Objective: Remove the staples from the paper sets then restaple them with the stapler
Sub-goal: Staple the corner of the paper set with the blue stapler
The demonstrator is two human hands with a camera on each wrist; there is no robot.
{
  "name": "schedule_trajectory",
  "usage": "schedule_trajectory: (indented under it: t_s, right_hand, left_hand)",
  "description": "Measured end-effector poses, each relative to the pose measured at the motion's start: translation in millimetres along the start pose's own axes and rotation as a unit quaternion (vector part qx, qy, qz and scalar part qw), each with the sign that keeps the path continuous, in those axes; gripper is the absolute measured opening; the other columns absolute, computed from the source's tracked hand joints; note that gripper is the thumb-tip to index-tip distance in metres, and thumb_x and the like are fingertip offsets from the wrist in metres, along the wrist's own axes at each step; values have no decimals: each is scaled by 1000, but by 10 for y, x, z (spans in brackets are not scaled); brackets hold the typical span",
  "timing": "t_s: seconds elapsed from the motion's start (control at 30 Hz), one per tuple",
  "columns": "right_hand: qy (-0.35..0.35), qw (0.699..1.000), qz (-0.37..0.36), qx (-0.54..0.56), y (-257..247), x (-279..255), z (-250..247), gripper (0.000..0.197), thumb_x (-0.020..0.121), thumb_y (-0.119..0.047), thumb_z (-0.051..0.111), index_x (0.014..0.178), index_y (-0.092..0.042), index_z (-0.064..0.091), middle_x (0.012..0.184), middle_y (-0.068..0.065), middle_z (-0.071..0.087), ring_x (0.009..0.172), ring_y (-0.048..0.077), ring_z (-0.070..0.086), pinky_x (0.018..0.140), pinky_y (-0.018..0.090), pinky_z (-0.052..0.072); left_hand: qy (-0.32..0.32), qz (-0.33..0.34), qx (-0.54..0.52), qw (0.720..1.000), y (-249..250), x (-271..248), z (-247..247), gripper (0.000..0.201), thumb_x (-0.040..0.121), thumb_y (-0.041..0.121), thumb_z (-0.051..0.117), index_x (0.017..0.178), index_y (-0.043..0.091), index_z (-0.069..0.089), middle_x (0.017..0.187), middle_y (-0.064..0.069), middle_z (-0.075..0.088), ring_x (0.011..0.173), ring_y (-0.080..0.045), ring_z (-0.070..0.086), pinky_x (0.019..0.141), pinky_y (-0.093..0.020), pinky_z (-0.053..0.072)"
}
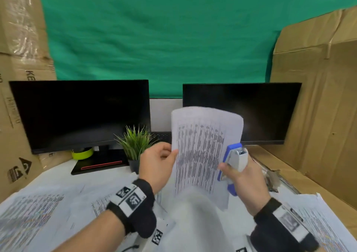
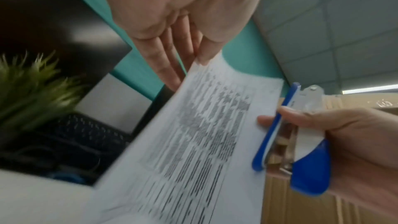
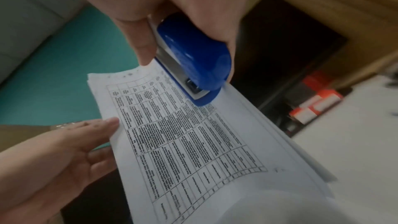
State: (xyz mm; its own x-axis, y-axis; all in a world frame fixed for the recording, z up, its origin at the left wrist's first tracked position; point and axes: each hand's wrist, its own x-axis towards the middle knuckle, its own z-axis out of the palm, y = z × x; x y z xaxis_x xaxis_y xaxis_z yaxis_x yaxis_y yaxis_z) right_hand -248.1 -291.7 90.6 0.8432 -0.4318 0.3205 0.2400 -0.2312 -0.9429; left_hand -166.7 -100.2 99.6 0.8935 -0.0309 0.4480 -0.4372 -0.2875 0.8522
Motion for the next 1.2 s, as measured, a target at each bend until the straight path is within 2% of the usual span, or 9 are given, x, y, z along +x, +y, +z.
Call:
schedule_trajectory:
  t_s: [0.13, 0.27, 0.33, 0.47, 0.77, 0.93, 1.0, 1.07, 1.2]
  right_hand:
    - [-11, 994, 109, 6, 368, -176, -17, 25, 85, -16, 68, 107, -17, 57, 96, 4, 67, 84, 20, 65, 63, 31, 52]
    - [-5, 995, 96, 12, 468, -211, -88, 35, 81, -11, 72, 111, -15, 54, 95, 6, 65, 81, 17, 63, 63, 30, 48]
    - [4, 998, 61, 24, 460, -226, -120, 34, 81, -7, 72, 109, -17, 56, 96, 3, 65, 82, 16, 63, 62, 25, 47]
    - [11, 999, -3, 35, 495, -290, -154, 32, 79, 0, 71, 106, -13, 60, 95, 2, 66, 73, -1, 62, 62, 15, 48]
    - [18, 998, -25, 62, 539, -294, -113, 28, 80, 2, 69, 103, -10, 58, 80, 8, 61, 52, 0, 56, 49, 17, 45]
    - [34, 999, 2, 2, 654, -238, -118, 37, 80, -25, 73, 111, -20, 54, 106, 14, 61, 78, 11, 61, 62, 25, 49]
    - [96, 991, -46, -80, 528, -111, -179, 29, 78, -46, 67, 100, -33, 54, 129, 11, 49, 107, 26, 54, 86, 43, 50]
    - [158, 970, -136, -129, 219, 37, -236, 31, 80, -59, 57, 99, -34, 53, 134, 6, 43, 122, 26, 45, 104, 45, 38]
    - [161, 945, -285, -11, -413, 354, -262, 77, 74, -75, 50, 104, -4, 58, 89, -1, 62, 78, 0, 60, 73, 11, 45]
  left_hand:
    - [-34, -27, 12, 999, -278, -188, 243, 7, 92, 26, 63, 87, 21, 63, 84, 5, 70, 81, -11, 67, 80, -38, 57]
    - [-59, -58, -27, 996, -321, -192, 298, 10, 91, 29, 63, 92, 19, 60, 87, -1, 71, 82, -18, 68, 82, -44, 56]
    - [-55, -51, -84, 994, -278, -201, 289, 4, 95, 21, 59, 97, 17, 59, 93, 1, 71, 89, -17, 68, 82, -36, 57]
    - [-35, -14, -112, 993, -247, -317, 285, 11, 102, 15, 43, 109, 21, 48, 106, 14, 63, 93, 12, 59, 75, -5, 46]
    - [-29, -7, -138, 990, -200, -338, 408, 15, 101, 11, 43, 114, 17, 40, 104, 15, 57, 89, 14, 58, 70, -2, 44]
    - [-58, -37, -120, 990, -222, -304, 421, 20, 102, 13, 41, 111, 30, 41, 111, 20, 56, 104, 6, 53, 90, -14, 41]
    - [-59, -45, -135, 988, -199, -266, 396, 20, 103, 13, 41, 110, 31, 41, 107, 21, 55, 99, 9, 52, 82, -10, 39]
    - [-71, -43, -144, 986, -166, -252, 378, 21, 103, 13, 40, 107, 34, 42, 103, 25, 55, 95, 10, 52, 74, -6, 38]
    - [-98, -34, -139, 985, -131, -276, 404, 26, 103, 13, 40, 101, 38, 47, 108, 22, 61, 99, 9, 58, 77, -5, 44]
